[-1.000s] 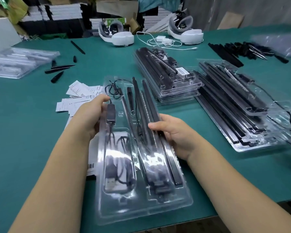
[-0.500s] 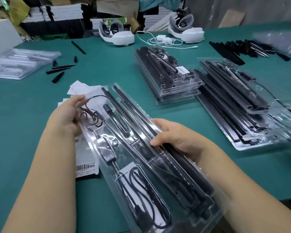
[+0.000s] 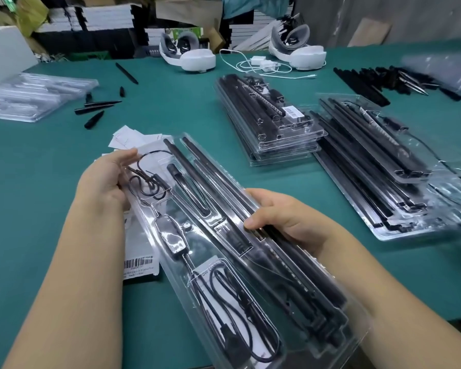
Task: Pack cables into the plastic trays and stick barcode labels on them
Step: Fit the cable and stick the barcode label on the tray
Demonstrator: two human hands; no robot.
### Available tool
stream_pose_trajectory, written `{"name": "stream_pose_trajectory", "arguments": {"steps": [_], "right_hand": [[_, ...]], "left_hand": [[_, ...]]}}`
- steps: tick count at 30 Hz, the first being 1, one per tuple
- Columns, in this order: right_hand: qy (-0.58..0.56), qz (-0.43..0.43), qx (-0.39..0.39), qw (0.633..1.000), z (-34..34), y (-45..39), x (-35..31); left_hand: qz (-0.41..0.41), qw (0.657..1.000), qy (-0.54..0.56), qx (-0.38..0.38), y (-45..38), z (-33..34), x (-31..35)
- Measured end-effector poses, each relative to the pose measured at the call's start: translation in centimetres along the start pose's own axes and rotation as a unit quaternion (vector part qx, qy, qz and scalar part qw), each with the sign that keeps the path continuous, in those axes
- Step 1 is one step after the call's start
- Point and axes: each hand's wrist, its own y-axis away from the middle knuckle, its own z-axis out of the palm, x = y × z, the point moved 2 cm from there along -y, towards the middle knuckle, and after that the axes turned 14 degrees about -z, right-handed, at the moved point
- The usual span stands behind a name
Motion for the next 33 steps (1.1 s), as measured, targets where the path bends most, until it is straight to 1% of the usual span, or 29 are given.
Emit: {"name": "stream_pose_trajectory", "arguments": {"steps": [3, 6, 8, 10, 11, 12, 13, 14, 15, 16, 17, 18, 21, 24, 27, 29, 31, 33], "right_hand": [[-0.005, -0.003, -0.001, 1.000, -0.2, -0.1, 0.1], [-0.007, -0.026, 0.010, 1.000, -0.3, -0.2, 0.1], [-0.002, -0.039, 0.038, 0.998, -0.5, -0.2, 0.0], [-0.004, -0.057, 0.089, 0.994, -0.9, -0.3, -0.1], [0.011, -0.066, 0.119, 0.991, -1.3, -0.4, -0.2], [0.048, -0.071, 0.152, 0.985, -1.8, -0.5, -0.1], [0.096, -0.070, 0.184, 0.976, -2.3, -0.5, -0.1], [0.138, -0.065, 0.210, 0.966, -2.5, -0.5, -0.2], [0.164, -0.063, 0.220, 0.959, -2.6, -0.6, -0.3], [0.181, -0.062, 0.220, 0.956, -2.7, -0.6, -0.3], [0.194, -0.062, 0.215, 0.955, -2.6, -0.6, -0.3], [0.204, -0.060, 0.208, 0.955, -2.5, -0.7, -0.3], [0.212, -0.054, 0.201, 0.955, -2.2, -0.6, -0.1], [0.190, -0.058, 0.193, 0.961, -2.0, -0.7, 0.0], [0.190, -0.045, 0.183, 0.963, -2.0, -0.9, 0.4], [0.186, -0.034, 0.186, 0.964, -2.1, -1.0, 0.7], [0.224, -0.034, 0.191, 0.955, -1.9, -1.0, 0.9], [0.306, -0.037, 0.199, 0.930, -1.6, -1.0, 1.1]], "left_hand": [[0.002, 1.000, 0.015, -0.007, 0.6, 0.3, -0.2], [-0.010, 0.999, 0.024, -0.019, 0.6, 0.4, -0.3], [-0.004, 1.000, 0.012, 0.011, 0.1, 0.0, -0.2], [0.030, 0.995, -0.065, 0.074, -0.4, -0.2, 0.1], [0.057, 0.984, -0.127, 0.108, -0.5, -0.3, 0.2], [0.089, 0.965, -0.202, 0.142, -0.6, -0.3, 0.2], [0.122, 0.934, -0.287, 0.173, -0.8, -0.3, 0.3], [0.147, 0.896, -0.369, 0.197, -1.1, -0.3, 0.2], [0.162, 0.859, -0.437, 0.213, -1.2, -0.3, 0.0], [0.169, 0.832, -0.480, 0.222, -1.4, -0.3, -0.3], [0.169, 0.817, -0.504, 0.225, -1.4, -0.2, -0.5], [0.165, 0.811, -0.516, 0.222, -1.5, -0.2, -0.8], [0.167, 0.804, -0.529, 0.217, -1.7, -0.1, -1.3], [0.166, 0.790, -0.549, 0.216, -1.4, 0.0, -1.4], [0.147, 0.792, -0.556, 0.204, -0.7, -0.1, -0.9], [0.121, 0.785, -0.578, 0.189, 0.0, -0.2, -0.5], [0.093, 0.776, -0.603, 0.163, 0.7, -0.3, -0.2], [0.077, 0.768, -0.622, 0.133, 1.2, -0.3, -0.2]]}}
